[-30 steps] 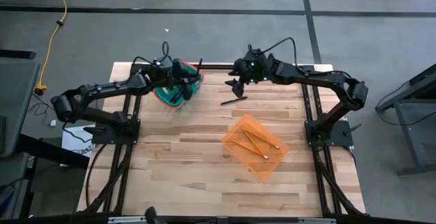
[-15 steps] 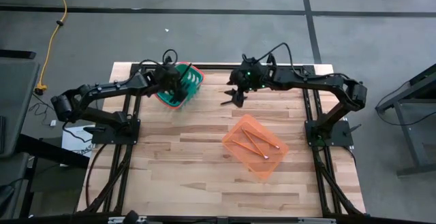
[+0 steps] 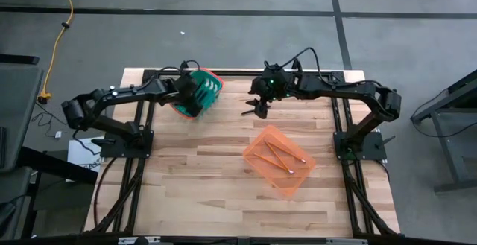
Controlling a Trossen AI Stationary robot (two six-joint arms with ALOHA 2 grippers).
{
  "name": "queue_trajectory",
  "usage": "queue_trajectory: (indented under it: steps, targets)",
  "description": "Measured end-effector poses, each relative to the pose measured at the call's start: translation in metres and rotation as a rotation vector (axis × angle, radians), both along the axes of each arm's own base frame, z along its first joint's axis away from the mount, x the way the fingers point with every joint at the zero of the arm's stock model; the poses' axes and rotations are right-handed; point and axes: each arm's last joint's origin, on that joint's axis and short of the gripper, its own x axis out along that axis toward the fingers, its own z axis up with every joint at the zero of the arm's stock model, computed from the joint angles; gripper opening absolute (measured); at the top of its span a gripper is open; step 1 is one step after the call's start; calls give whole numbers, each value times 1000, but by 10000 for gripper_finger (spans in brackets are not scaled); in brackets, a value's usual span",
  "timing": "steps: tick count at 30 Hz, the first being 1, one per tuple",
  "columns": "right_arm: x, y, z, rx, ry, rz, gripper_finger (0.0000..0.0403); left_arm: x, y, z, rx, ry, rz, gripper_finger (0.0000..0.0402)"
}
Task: Sort pens & pencils
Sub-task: Put the black pen into the blue bin
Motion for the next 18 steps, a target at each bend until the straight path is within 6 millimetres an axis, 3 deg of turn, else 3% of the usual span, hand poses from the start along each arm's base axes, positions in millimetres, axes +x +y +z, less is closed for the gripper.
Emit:
queue_trajectory:
  steps: [10,18]
  targets:
    - [4,14,-1,-10,13,53,199,25,21,-6,-159,180,-18,48]
    - [5,19,-2,-6,25,69,199,29,24,-9,-238,268,-55,49]
